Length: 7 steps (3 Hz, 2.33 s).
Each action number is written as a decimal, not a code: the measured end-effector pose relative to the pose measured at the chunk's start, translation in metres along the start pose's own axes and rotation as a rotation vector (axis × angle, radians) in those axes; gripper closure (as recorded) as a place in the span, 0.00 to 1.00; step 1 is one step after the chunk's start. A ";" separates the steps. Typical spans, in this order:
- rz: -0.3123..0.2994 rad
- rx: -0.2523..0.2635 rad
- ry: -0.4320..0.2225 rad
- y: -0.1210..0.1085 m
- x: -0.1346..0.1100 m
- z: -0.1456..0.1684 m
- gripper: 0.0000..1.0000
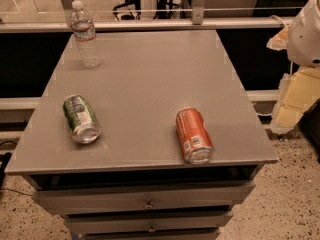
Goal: Place coke can upright
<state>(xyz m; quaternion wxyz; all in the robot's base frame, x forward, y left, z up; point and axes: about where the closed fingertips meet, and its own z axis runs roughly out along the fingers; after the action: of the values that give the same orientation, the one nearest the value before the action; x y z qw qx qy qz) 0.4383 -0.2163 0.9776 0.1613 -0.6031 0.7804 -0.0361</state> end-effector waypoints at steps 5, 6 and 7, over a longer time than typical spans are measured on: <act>0.433 0.061 -0.069 0.014 -0.051 0.060 0.00; 0.433 0.061 -0.069 0.014 -0.051 0.060 0.00; 0.466 0.066 -0.129 0.016 -0.065 0.064 0.00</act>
Offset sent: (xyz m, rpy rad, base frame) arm 0.0072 0.0246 -0.0249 0.0942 0.0166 -0.1408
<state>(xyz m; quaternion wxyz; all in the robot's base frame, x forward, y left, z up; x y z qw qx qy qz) 0.4568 -0.1414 0.9261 0.2344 -0.4025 0.8848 0.0153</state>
